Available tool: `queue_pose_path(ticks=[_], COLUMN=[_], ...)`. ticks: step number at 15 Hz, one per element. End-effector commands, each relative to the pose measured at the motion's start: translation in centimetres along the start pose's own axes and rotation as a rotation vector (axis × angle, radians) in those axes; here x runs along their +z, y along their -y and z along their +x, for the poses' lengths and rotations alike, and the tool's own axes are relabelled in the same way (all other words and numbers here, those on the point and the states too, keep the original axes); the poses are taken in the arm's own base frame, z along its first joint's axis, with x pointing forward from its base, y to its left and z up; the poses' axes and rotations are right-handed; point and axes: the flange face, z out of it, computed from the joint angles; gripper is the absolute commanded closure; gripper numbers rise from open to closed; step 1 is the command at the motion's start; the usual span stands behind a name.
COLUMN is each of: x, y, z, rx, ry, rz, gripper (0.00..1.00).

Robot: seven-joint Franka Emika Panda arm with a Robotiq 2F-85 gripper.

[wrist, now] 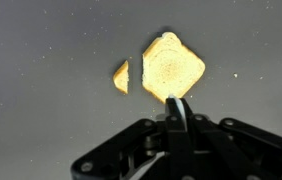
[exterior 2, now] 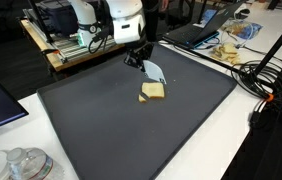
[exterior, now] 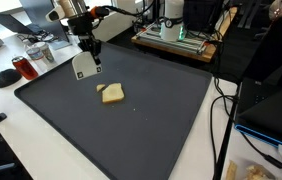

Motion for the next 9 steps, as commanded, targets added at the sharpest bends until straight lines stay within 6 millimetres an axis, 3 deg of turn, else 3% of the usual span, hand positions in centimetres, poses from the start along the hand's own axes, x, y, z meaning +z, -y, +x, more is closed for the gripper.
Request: queue_pose_path(ticks=[1, 5, 9], x=[0.3, 0.8, 1.5], y=[0.7, 2.1, 4.4], z=[2.4, 3.3, 2.5], rx=[0.002, 0.042, 0.104], ry=[0.046, 0.097, 0.138], rz=[-0.014, -0.054, -0.131], gripper=[0.99, 0.99, 0.99])
